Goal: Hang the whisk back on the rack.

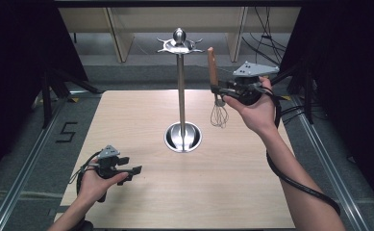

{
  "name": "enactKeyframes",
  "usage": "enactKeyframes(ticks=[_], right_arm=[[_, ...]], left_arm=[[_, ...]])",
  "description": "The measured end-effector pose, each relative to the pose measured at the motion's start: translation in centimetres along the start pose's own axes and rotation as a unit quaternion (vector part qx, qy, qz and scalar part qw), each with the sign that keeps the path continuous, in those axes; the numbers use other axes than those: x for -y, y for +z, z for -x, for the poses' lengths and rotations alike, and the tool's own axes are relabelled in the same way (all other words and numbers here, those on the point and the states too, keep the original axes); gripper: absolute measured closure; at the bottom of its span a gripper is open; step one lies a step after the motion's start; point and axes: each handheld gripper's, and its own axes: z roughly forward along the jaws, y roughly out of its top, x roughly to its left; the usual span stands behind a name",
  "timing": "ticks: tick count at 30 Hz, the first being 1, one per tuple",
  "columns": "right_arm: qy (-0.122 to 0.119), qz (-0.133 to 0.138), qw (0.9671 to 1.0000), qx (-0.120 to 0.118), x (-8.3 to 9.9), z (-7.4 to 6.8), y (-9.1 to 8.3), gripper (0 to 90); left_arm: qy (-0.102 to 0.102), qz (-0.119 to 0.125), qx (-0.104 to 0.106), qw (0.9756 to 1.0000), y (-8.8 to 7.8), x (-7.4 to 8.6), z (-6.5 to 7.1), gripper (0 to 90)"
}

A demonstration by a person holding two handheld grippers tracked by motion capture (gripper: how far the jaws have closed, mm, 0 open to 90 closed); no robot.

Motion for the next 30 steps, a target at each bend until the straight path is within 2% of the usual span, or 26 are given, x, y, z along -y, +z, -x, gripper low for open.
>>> enactKeyframes(ticks=[5,7,10,11,15,21,24,26,28,30], right_arm=[[0.000,0.001,1.0000,-0.003,-0.28,0.02,0.11,69.6],[0.000,0.000,1.0000,-0.004,-0.37,-0.04,0.15,69.6],[0.005,-0.001,1.0000,-0.005,-0.43,-0.15,0.22,69.6],[0.009,0.000,1.0000,-0.004,-0.43,-0.20,0.27,69.6],[-0.001,0.001,1.0000,-0.003,-0.51,-0.04,0.37,69.7],[0.007,0.007,0.9999,-0.001,-0.61,-0.29,0.55,69.6],[0.003,-0.001,0.9999,-0.012,-0.73,-0.18,0.62,69.6],[0.010,-0.002,0.9999,-0.009,-0.78,-0.34,0.59,69.6],[-0.001,0.000,1.0000,-0.010,-0.86,-0.23,0.68,69.6],[0.007,-0.003,0.9999,-0.009,-0.91,-0.41,0.70,69.6]], left_arm=[[0.000,0.000,0.000,1.0000,-0.01,0.00,0.02,29.7],[-0.006,0.006,0.001,1.0000,0.08,0.01,0.10,29.7],[-0.006,0.006,0.001,1.0000,0.07,0.01,0.10,29.7],[0.001,0.000,0.000,1.0000,-0.02,0.00,0.02,29.7],[-0.005,0.005,0.001,1.0000,0.06,0.00,0.10,29.7],[0.000,0.000,0.001,1.0000,-0.01,-0.02,0.04,29.7],[0.001,-0.001,0.001,1.0000,-0.04,-0.03,0.02,29.7],[-0.004,0.004,0.002,1.0000,0.02,-0.02,0.10,29.7],[-0.005,0.005,0.002,1.0000,0.03,-0.02,0.11,29.7],[-0.005,0.005,0.002,1.0000,0.03,-0.02,0.11,29.7]])
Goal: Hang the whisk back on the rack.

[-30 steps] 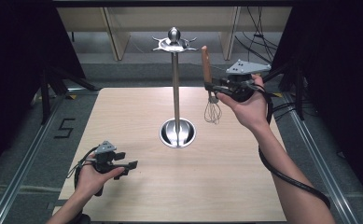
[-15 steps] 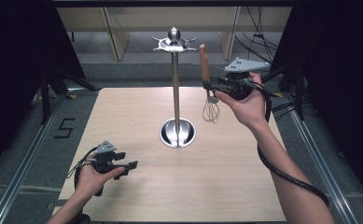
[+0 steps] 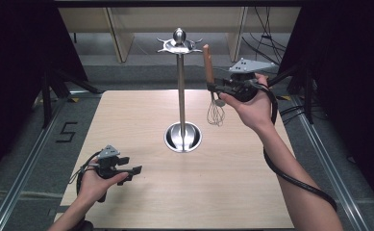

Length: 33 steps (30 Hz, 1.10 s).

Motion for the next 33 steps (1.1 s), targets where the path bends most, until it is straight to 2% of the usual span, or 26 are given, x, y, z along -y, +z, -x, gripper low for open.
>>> enactKeyframes(ticks=[5,8,9,10,14,15,18,22,23,26,27,28,32,33], right_arm=[[-0.007,0.000,1.0000,-0.001,-0.1,0.1,0.2,69.6],[-0.001,0.000,1.0000,-0.002,-0.1,0.0,0.3,69.6],[-0.012,0.002,0.9999,-0.006,-0.2,0.1,0.4,69.6],[-0.003,-0.001,1.0000,-0.007,-0.2,-0.1,0.4,69.6],[-0.007,-0.001,1.0000,-0.004,-0.3,-0.1,0.5,69.6],[-0.002,-0.004,1.0000,-0.003,-0.3,-0.2,0.4,69.6],[-0.012,0.002,0.9999,-0.007,-0.4,-0.1,0.7,69.6],[-0.004,-0.001,1.0000,-0.005,-0.5,-0.2,0.8,69.6],[-0.011,0.000,0.9999,-0.010,-0.5,-0.1,0.9,69.6],[-0.008,0.001,0.9999,-0.010,-0.4,-0.2,1.1,69.6],[-0.012,0.001,0.9999,-0.003,-0.5,-0.1,1.1,69.6],[-0.004,-0.002,1.0000,-0.005,-0.4,-0.3,1.1,69.6],[-0.012,0.001,0.9999,-0.004,-0.4,-0.1,1.4,69.6],[0.002,-0.004,0.9999,-0.010,-0.4,-0.2,1.4,69.6]], left_arm=[[0.000,0.000,0.000,1.0000,0.0,0.0,0.0,29.7],[0.000,0.000,0.000,1.0000,0.0,0.0,0.0,29.7],[0.000,0.001,0.000,1.0000,0.0,0.0,0.0,29.7],[0.000,0.001,0.000,1.0000,0.0,0.0,0.0,29.7],[0.000,0.001,-0.002,1.0000,0.0,0.0,0.0,29.7],[0.002,0.001,-0.001,1.0000,0.0,0.0,0.0,29.7],[0.002,0.001,-0.001,1.0000,0.0,0.0,0.0,29.7],[0.006,-0.002,0.001,1.0000,-0.1,0.0,0.0,29.7],[0.006,-0.002,0.001,1.0000,-0.1,0.0,0.0,29.7],[0.006,-0.002,0.001,1.0000,0.0,0.0,0.0,29.7],[0.006,-0.002,0.001,1.0000,0.0,0.0,0.0,29.7],[0.006,-0.002,0.001,1.0000,0.0,0.0,0.0,29.7],[0.006,-0.001,0.001,1.0000,0.0,0.0,0.0,29.7],[0.005,0.000,0.000,1.0000,0.0,0.0,0.0,29.7]])
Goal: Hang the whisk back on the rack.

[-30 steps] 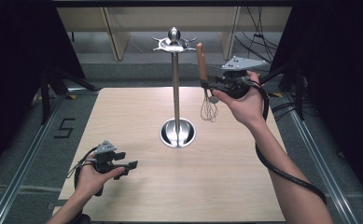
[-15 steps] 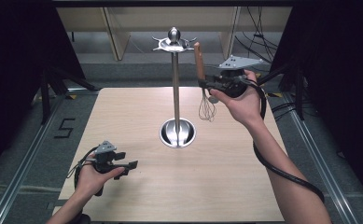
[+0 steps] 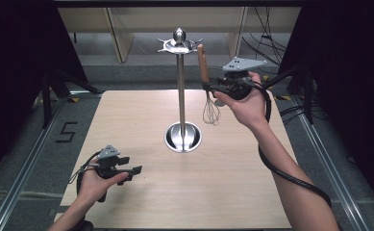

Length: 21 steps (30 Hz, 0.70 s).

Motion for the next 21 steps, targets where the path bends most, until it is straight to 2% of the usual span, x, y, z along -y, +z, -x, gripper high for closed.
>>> enactKeyframes(ticks=[1,8,10,12,13,14,19,20,21], right_arm=[[-0.009,-0.001,1.0000,-0.002,0.0,0.1,0.0,69.6],[-0.002,-0.003,1.0000,-0.002,-0.1,-0.1,0.3,69.6],[-0.008,-0.003,1.0000,-0.003,-0.1,-0.1,0.5,69.6],[-0.012,0.001,0.9999,-0.002,-0.1,0.0,0.6,69.6],[-0.010,0.001,1.0000,-0.001,-0.1,-0.1,0.6,69.6],[0.004,-0.003,1.0000,-0.005,-0.1,-0.2,0.7,69.6],[-0.011,-0.004,0.9999,-0.008,0.0,0.0,1.0,69.6],[-0.017,-0.003,0.9998,-0.001,0.0,0.0,1.0,69.6],[0.000,-0.008,1.0000,-0.005,0.1,-0.2,1.1,69.6]], left_arm=[[0.001,-0.002,0.002,1.0000,0.0,0.0,0.0,29.7],[0.005,-0.006,0.002,1.0000,0.0,0.0,-0.1,29.7],[-0.002,0.001,0.003,1.0000,0.1,0.0,0.0,29.7],[0.001,-0.002,0.002,1.0000,0.0,0.0,0.0,29.7],[-0.002,0.001,0.003,1.0000,0.1,0.0,0.0,29.7],[-0.002,0.000,0.003,1.0000,0.1,0.0,0.0,29.7],[-0.002,0.000,0.003,1.0000,0.1,0.0,0.0,29.7],[-0.001,0.000,0.004,1.0000,0.1,0.0,0.0,29.7],[-0.001,0.000,0.004,1.0000,0.1,0.0,0.0,29.7]])
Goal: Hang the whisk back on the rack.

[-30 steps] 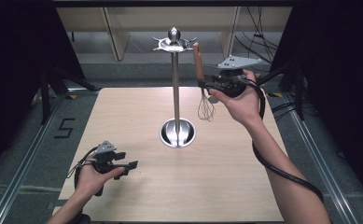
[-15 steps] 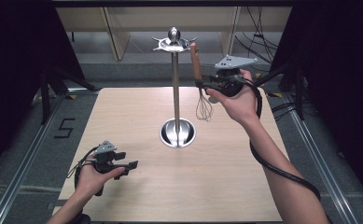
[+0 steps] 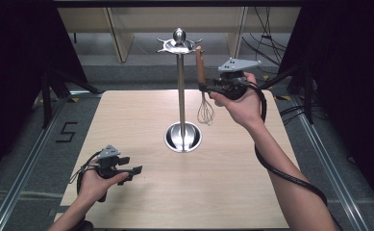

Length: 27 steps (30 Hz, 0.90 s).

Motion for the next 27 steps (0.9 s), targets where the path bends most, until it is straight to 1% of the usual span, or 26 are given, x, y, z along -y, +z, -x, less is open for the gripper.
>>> enactKeyframes(ticks=[1,2,3,4,5,8,9,10,11,13,14,15,16,17,18,19,20,21,22,23,25,26,27], right_arm=[[-0.006,0.007,1.0000,-0.001,0.0,0.1,0.1,69.5],[-0.006,0.007,1.0000,-0.001,0.0,0.1,0.1,69.5],[-0.007,0.007,0.9999,-0.002,0.0,0.1,0.1,69.5],[-0.007,0.006,1.0000,-0.003,0.0,0.0,0.1,69.5],[-0.006,0.002,1.0000,-0.001,0.0,0.0,0.1,69.4],[-0.004,0.002,1.0000,-0.001,0.0,-0.1,0.0,69.1],[-0.010,0.002,0.9999,0.002,0.0,-0.1,0.0,68.9],[-0.006,0.001,1.0000,0.001,0.0,-0.2,-0.1,68.3],[-0.006,-0.001,1.0000,0.005,0.0,-0.2,-0.2,67.0],[-0.004,0.000,1.0000,0.003,0.1,-0.2,-0.2,66.0],[-0.005,0.003,1.0000,0.004,0.2,-0.3,-0.3,64.9],[-0.013,0.002,0.9999,0.002,0.2,-0.2,-0.4,62.8],[-0.013,0.002,0.9999,0.002,0.2,-0.2,-0.4,62.8],[-0.006,0.001,1.0000,0.007,0.3,-0.3,-0.7,60.3],[-0.006,0.001,1.0000,0.007,0.3,-0.3,-0.7,60.3],[-0.005,0.002,0.9999,0.014,0.5,-0.4,-1.1,56.5],[-0.005,0.002,0.9999,0.014,0.5,-0.4,-1.1,56.5],[-0.009,0.003,0.9998,0.018,0.7,-0.3,-1.4,54.6],[-0.008,0.001,0.9998,0.020,0.8,-0.3,-1.6,53.9],[-0.015,0.000,0.9997,0.022,0.9,-0.2,-1.8,53.1],[-0.014,-0.001,0.9997,0.020,1.1,-0.2,-2.1,52.4],[-0.013,0.000,0.9995,0.027,1.3,-0.1,-2.3,51.6],[-0.012,-0.002,0.9996,0.025,1.8,0.0,-2.8,50.5]], left_arm=[[0.002,-0.002,-0.001,1.0000,0.0,0.0,0.0,29.7],[0.002,-0.002,-0.001,1.0000,0.0,0.0,0.0,29.7],[0.007,-0.005,-0.002,1.0000,-0.1,0.0,-0.1,29.7],[0.006,-0.005,-0.002,1.0000,-0.1,0.0,-0.1,29.7],[0.000,0.002,0.000,1.0000,0.0,0.0,0.0,29.7],[0.000,0.001,0.001,1.0000,0.0,0.0,0.0,29.7],[-0.001,0.002,0.001,1.0000,0.0,0.0,0.0,29.7],[-0.001,0.002,0.001,1.0000,0.0,0.0,0.0,29.7],[0.006,-0.002,-0.001,1.0000,-0.1,0.0,-0.1,29.7],[0.002,0.000,-0.001,1.0000,-0.1,0.0,0.0,29.7],[0.002,-0.001,0.001,1.0000,-0.1,0.0,0.0,29.7],[0.002,-0.001,0.001,1.0000,-0.1,0.0,0.0,29.7],[0.007,-0.005,0.000,1.0000,-0.1,0.0,-0.1,29.7],[-0.001,0.002,0.001,1.0000,0.0,0.0,0.0,29.7],[0.005,-0.003,0.000,1.0000,-0.1,0.0,-0.1,29.7],[0.004,-0.003,-0.001,1.0000,-0.1,0.0,-0.1,29.7],[0.004,-0.003,-0.001,1.0000,-0.1,0.0,-0.1,29.7],[-0.004,0.005,-0.001,1.0000,0.0,0.0,0.0,29.7],[-0.004,0.004,-0.001,1.0000,0.0,0.0,0.0,29.7],[0.004,-0.002,-0.001,1.0000,-0.1,0.0,-0.1,29.7],[0.004,-0.002,-0.002,1.0000,-0.1,0.0,-0.1,29.7],[0.004,0.000,-0.003,1.0000,-0.1,0.0,0.0,29.7],[-0.002,0.012,-0.005,0.9999,0.0,0.1,0.0,29.7]])
